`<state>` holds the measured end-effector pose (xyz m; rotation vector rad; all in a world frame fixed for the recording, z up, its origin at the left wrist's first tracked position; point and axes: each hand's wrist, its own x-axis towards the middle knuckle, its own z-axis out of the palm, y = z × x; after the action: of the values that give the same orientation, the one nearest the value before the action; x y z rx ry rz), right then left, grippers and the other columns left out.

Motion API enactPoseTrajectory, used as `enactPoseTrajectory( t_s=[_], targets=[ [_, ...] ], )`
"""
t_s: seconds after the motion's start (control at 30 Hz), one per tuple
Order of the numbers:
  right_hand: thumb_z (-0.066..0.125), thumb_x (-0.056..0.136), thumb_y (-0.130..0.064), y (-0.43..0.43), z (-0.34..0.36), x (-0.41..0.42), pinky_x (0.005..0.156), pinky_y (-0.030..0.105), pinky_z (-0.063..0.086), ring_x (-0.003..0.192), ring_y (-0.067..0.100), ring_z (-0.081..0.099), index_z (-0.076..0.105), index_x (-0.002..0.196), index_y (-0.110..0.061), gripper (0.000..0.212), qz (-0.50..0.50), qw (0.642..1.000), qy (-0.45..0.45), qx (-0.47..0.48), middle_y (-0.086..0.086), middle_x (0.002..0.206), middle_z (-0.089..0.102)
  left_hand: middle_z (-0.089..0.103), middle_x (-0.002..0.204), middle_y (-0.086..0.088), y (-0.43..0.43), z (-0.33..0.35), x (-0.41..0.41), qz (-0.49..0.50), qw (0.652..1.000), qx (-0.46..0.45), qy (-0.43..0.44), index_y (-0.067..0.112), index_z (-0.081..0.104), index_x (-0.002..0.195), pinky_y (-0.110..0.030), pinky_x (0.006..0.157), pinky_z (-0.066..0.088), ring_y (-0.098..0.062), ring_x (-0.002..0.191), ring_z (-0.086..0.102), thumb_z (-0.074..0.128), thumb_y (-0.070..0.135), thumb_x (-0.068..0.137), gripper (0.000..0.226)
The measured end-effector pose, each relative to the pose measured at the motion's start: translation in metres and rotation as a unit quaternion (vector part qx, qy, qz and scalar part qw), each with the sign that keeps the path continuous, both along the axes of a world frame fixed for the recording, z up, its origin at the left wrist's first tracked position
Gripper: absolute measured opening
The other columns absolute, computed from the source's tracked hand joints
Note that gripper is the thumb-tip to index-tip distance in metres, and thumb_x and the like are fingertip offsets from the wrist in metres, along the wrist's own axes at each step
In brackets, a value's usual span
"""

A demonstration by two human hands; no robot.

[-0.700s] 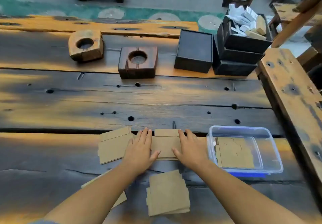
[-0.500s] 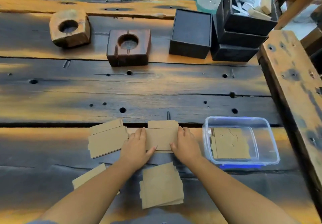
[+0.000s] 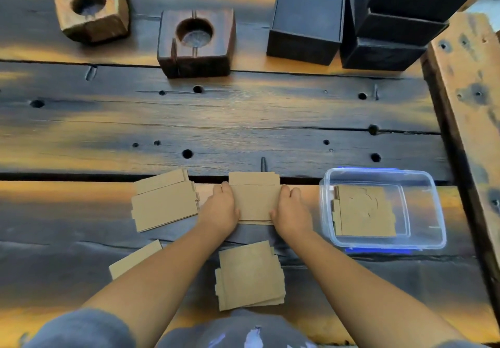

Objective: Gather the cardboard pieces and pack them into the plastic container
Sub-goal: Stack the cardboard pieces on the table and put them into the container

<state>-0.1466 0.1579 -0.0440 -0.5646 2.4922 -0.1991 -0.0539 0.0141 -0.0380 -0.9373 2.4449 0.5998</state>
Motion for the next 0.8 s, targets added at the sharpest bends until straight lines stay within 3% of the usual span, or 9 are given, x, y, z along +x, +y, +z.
enactPoseTrajectory(
  t_s=[0.2,0.37,0.63,0.7,0.8],
  targets=[
    [0.061,0.084,-0.016,-0.007,-0.002,-0.004,0.091,0.045,0.047,0.104,0.037,0.050,0.040,0.121,-0.016,0.042,-0.056,0.997,-0.052,-0.028,0.016,0.119,0.045,0.045,0.122,-0.019,0.006,-0.003,-0.009,0.083,0.996,0.042,-0.003,0.006,0.038,0.124,-0.037,0.069,0.039,-0.042,0.098,0.060,0.056,0.011,0.089,0.040],
    [0.059,0.084,-0.007,-0.006,-0.002,0.000,0.096,0.045,0.046,0.105,0.038,0.049,0.040,0.118,-0.015,0.039,-0.121,0.989,-0.078,-0.035,0.015,0.122,0.039,0.042,0.119,-0.019,0.014,-0.008,-0.005,0.133,0.988,0.078,0.008,0.009,0.038,0.118,-0.041,0.078,0.045,-0.041,0.097,0.057,0.056,0.005,0.084,0.039],
    [0.058,0.086,-0.010,-0.006,0.009,0.011,0.093,0.042,0.045,0.113,0.037,0.048,0.044,0.118,-0.011,0.035,-0.120,0.989,-0.067,-0.053,0.018,0.116,0.050,0.044,0.117,-0.019,0.011,-0.005,0.012,0.175,0.979,0.091,0.040,0.011,0.041,0.119,-0.033,0.073,0.040,-0.032,0.090,0.046,0.059,0.008,0.084,0.040],
    [0.056,0.086,-0.008,-0.011,0.015,0.017,0.094,0.043,0.045,0.113,0.037,0.048,0.044,0.118,-0.011,0.035,-0.108,0.991,-0.057,-0.063,0.017,0.117,0.050,0.046,0.115,-0.020,0.006,0.000,0.020,0.177,0.979,0.086,0.058,0.010,0.041,0.115,-0.034,0.075,0.041,-0.036,0.099,0.049,0.059,0.008,0.082,0.038],
    [0.053,0.085,-0.005,-0.023,0.021,0.028,0.095,0.043,0.045,0.112,0.036,0.049,0.046,0.117,-0.010,0.033,-0.083,0.993,-0.040,-0.074,0.017,0.118,0.050,0.051,0.110,-0.021,-0.002,0.007,0.034,0.181,0.978,0.068,0.082,0.008,0.040,0.108,-0.035,0.072,0.041,-0.039,0.096,0.053,0.058,0.007,0.080,0.033]
  ],
)
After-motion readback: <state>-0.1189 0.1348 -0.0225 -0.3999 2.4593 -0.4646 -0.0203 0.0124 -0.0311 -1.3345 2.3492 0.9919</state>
